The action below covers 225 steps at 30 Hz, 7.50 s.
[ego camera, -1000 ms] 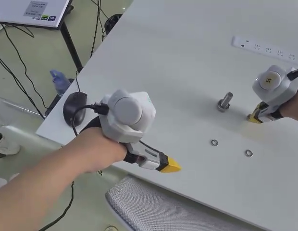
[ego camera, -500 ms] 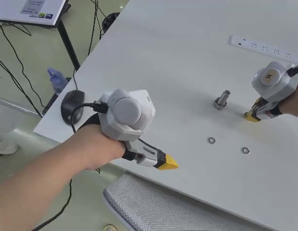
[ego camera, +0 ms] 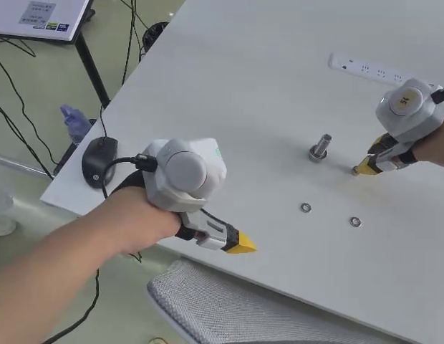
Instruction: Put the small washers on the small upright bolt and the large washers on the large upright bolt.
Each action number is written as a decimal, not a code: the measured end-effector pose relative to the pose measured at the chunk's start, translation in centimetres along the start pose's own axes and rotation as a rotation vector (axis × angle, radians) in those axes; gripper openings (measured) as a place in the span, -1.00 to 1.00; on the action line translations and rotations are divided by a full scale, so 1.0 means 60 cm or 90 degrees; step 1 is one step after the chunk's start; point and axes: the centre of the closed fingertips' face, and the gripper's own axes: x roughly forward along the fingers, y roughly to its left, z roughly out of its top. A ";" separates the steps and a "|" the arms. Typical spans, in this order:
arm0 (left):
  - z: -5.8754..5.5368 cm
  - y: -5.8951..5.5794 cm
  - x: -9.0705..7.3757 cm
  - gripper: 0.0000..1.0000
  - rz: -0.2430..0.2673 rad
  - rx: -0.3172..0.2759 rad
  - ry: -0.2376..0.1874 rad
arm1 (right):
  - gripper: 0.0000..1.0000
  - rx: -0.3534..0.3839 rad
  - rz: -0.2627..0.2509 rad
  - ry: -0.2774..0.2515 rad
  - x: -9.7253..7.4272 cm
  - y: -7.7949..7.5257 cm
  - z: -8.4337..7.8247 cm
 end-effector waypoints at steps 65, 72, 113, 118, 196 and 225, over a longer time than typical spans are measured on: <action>-0.001 -0.024 -0.013 0.71 -0.026 0.014 0.019 | -0.34 -0.022 0.029 0.012 0.032 0.170 -0.073; 0.002 -0.027 -0.014 0.69 -0.028 0.015 0.016 | -0.35 -0.023 0.028 0.021 0.038 0.171 -0.081; 0.009 -0.025 -0.007 0.63 -0.017 -0.005 0.008 | -0.76 -0.047 0.036 0.085 0.048 0.167 -0.086; 0.008 -0.029 -0.005 0.63 -0.018 -0.003 0.010 | -0.76 -0.040 0.029 0.073 0.048 0.166 -0.088; 0.011 -0.007 0.001 0.98 -0.011 -0.044 -0.002 | -0.76 0.012 -0.006 0.030 -0.025 -0.007 -0.001; -0.010 -0.005 -0.006 0.84 -0.013 -0.046 0.024 | -0.75 -0.017 0.000 0.047 0.029 0.000 -0.017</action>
